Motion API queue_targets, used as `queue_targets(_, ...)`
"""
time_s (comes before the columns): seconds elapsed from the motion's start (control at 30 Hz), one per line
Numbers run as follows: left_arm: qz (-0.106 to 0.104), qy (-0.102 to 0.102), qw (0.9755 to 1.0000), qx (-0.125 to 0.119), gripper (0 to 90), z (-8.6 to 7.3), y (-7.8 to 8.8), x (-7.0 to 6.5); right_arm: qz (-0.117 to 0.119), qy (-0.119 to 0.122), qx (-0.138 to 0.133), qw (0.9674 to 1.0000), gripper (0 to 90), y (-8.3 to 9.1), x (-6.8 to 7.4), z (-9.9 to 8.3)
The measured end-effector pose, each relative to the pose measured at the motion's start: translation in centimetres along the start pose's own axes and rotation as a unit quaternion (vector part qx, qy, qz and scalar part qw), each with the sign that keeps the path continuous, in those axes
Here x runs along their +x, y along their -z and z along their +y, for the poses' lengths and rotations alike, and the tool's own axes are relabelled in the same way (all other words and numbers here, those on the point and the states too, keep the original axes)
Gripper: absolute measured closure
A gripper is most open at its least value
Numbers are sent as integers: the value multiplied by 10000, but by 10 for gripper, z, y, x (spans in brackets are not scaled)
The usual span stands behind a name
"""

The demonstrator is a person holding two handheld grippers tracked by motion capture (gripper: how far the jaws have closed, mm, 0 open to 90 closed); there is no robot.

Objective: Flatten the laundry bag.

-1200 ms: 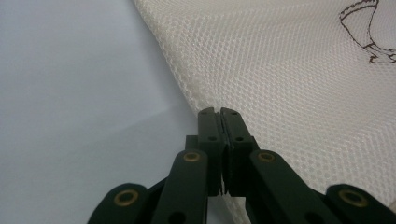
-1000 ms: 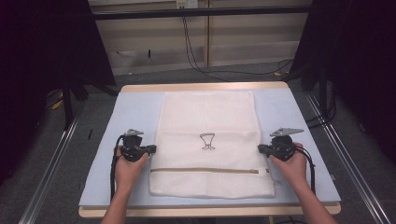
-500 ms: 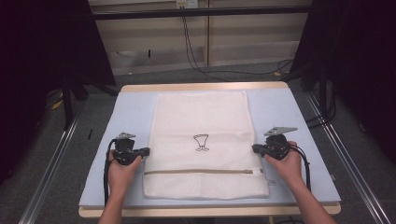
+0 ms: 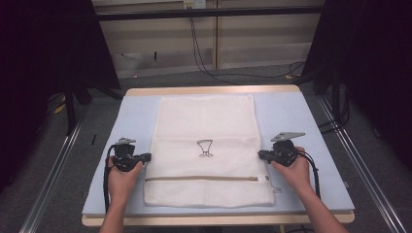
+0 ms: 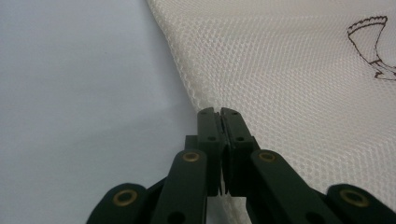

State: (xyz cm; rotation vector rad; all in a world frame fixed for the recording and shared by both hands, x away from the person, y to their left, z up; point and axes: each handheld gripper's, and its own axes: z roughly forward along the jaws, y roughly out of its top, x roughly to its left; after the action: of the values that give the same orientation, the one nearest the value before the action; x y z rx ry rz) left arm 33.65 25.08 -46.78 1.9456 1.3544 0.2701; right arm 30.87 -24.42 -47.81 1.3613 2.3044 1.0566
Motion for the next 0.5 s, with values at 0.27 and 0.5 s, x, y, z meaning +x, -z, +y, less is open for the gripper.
queue_targets(0.27,-17,-6,10000,81,876,-3,3,2,68,1,4,10000,852,1,1,0)
queue_targets(0.5,87,-21,9999,91,875,-3,3,2,127,27,-39,9999,847,1,2,0)
